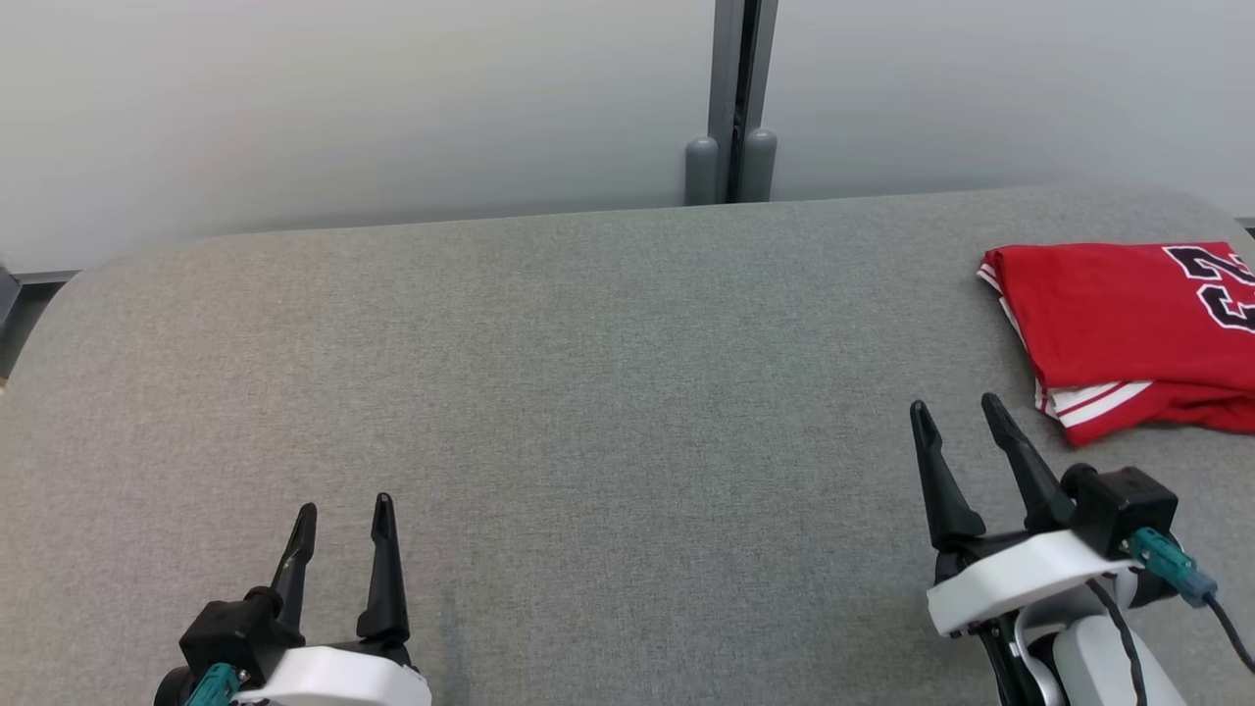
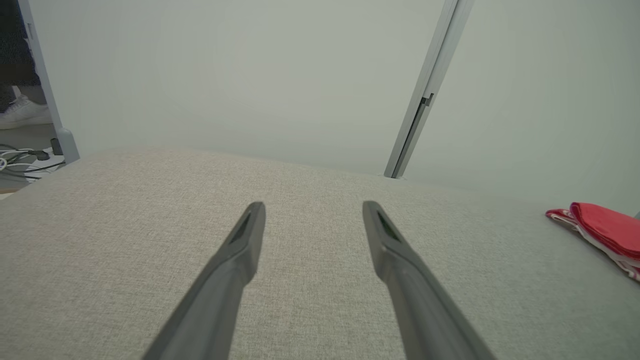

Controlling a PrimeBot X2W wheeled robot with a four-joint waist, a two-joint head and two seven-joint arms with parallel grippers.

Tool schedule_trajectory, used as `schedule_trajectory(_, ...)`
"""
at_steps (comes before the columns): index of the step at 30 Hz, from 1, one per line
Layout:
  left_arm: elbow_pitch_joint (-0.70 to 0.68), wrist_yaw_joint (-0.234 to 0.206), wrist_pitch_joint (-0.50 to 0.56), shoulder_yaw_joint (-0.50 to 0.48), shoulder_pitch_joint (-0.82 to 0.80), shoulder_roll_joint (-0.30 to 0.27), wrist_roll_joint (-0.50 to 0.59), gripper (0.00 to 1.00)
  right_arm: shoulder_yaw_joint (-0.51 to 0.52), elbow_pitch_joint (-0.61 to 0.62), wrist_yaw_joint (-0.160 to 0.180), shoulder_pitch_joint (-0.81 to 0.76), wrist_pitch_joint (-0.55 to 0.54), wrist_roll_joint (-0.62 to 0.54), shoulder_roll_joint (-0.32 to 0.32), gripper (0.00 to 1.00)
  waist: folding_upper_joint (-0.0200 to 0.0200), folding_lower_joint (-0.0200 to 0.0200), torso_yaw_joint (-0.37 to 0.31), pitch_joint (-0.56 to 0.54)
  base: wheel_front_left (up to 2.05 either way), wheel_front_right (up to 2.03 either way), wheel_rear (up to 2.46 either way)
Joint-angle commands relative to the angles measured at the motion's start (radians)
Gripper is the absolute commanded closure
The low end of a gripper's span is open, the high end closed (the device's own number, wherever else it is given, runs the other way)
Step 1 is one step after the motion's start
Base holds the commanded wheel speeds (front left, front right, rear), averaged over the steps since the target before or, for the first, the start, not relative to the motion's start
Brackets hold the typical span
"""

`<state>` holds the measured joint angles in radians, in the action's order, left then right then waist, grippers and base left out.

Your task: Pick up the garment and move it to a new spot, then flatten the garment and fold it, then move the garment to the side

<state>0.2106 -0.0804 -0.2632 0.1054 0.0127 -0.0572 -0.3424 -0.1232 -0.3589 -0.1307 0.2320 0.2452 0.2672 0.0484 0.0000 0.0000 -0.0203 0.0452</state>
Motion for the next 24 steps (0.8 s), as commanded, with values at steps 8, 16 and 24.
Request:
schedule_trajectory(8,0.000,-0.011,-0.002,0.010,0.014,-0.003,0.010,0.00,-0.012,0.031,0.000,-0.059,0.002,0.013,0.006,0.00,0.0000,0.0000,0.018,-0.009,0.00,0.00,0.00)
schedule_trajectory(16,0.004,-0.016,-0.002,0.009,0.017,-0.004,0.010,0.00,-0.018,0.031,0.000,-0.059,-0.008,0.011,0.005,0.00,0.0000,0.0000,0.015,-0.009,0.00,0.00,0.00)
schedule_trajectory(24,0.012,-0.013,0.001,0.011,0.011,0.003,-0.001,1.00,-0.017,0.023,0.000,-0.058,-0.011,0.013,-0.001,1.00,0.0000,0.0000,0.014,-0.005,0.00,0.00,0.00)
